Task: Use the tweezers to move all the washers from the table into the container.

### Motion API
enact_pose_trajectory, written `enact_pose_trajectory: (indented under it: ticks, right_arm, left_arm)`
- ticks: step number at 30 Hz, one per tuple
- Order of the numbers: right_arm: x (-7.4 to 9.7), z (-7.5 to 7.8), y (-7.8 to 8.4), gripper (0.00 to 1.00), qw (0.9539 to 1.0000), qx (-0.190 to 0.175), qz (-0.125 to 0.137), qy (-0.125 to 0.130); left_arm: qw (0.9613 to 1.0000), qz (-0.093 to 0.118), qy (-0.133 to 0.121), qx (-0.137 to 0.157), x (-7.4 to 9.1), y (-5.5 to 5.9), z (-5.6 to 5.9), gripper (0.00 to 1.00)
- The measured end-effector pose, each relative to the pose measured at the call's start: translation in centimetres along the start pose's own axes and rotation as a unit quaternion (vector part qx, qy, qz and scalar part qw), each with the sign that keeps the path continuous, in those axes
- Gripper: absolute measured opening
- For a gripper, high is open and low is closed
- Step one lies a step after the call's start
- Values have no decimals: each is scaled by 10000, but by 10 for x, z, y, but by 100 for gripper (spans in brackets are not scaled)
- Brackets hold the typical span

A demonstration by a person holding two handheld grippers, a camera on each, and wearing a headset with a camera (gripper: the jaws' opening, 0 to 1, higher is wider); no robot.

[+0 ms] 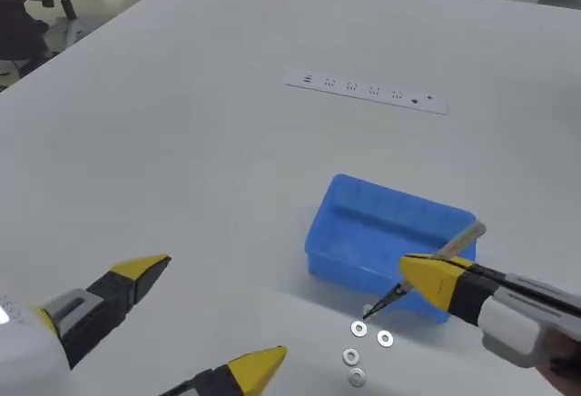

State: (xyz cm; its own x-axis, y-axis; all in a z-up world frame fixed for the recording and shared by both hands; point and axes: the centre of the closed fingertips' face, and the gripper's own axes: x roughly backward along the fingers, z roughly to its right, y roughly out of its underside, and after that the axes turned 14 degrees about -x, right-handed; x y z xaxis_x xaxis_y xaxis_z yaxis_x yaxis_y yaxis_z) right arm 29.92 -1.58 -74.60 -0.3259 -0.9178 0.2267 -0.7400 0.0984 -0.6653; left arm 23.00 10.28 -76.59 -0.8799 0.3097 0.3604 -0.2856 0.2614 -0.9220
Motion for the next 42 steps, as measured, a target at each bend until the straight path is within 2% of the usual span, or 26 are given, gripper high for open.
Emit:
enact_pose_trajectory:
  ticks: [3, 6, 8, 10, 12, 15, 17, 22, 26, 28, 31, 42]
  right_arm:
    - [3, 3, -14, 2, 9998, 1, 182, 36]
    - [6, 8, -29, 2, 9992, 68, 366, 115]
    - [5, 12, -34, 2, 9990, 122, 394, 145]
    - [3, 17, -38, 2, 9988, 155, 426, 197]
    - [2, 19, -42, 2, 9985, 164, 481, 223]
    - [4, 35, -51, 2, 9963, 175, 638, 545]
    - [7, 55, -53, 2, 9934, 176, 665, 921]
    - [6, 82, -50, 2, 9890, 272, 502, 1362]
    - [1, 91, -46, 2, 9864, 482, 332, 1534]
    - [-1, 94, -43, 2, 9856, 558, 223, 1578]
    - [-6, 98, -37, 2, 9821, 916, -5, 1646]
    - [-14, 111, -28, 2, 9741, 1320, -275, 1815]
  left_arm:
    - [9999, 89, -90, 57, 1, -3, -3, 74]
    - [9999, 79, -85, 43, 1, -3, -3, 74]
    - [9999, 92, -83, 15, 1, -4, -2, 74]
    - [9995, 234, -210, -19, 3, -10, -6, 74]
    - [9993, 255, -255, 93, 4, -10, -10, 74]
    - [9991, 264, -301, 138, 5, -10, -12, 74]
    - [9989, 317, -327, 116, 5, -12, -12, 74]
    - [9986, 346, -385, 134, 6, -12, -16, 74]
    - [9989, 364, -280, 105, 5, -13, -12, 74]
    - [9990, 367, -231, 101, 4, -13, -10, 74]
    - [9992, 357, -174, 100, 4, -12, -10, 73]
    - [9992, 334, -169, 161, 4, -7, -13, 72]
